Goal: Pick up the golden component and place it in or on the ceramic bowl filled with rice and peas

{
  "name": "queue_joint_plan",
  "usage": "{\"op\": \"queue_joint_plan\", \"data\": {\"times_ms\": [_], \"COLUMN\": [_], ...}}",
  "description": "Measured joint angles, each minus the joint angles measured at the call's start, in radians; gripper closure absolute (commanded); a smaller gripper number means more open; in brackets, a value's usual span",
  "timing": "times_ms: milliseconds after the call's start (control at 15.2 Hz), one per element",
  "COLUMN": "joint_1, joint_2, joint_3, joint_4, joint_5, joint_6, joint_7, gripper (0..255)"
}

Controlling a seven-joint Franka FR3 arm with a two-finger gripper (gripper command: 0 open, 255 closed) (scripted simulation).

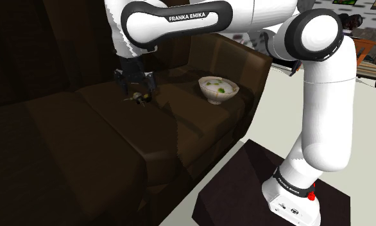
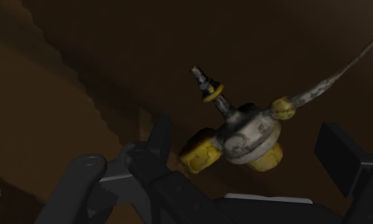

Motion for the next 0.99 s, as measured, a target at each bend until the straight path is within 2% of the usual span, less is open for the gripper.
{"op": "queue_joint_plan", "data": {"times_ms": [264,660,726,990], "joint_1": [-0.005,-0.007,-0.007,-0.007], "joint_2": [0.005,0.003,0.003,0.003], "joint_3": [-0.003,-0.003,-0.003,-0.003], "joint_4": [-0.037,-0.045,-0.045,-0.045], "joint_5": [-0.004,-0.004,-0.004,-0.004], "joint_6": [0.041,0.047,0.047,0.047], "joint_7": [0.006,0.006,0.006,0.006], "gripper": [0,0,255,255]}}
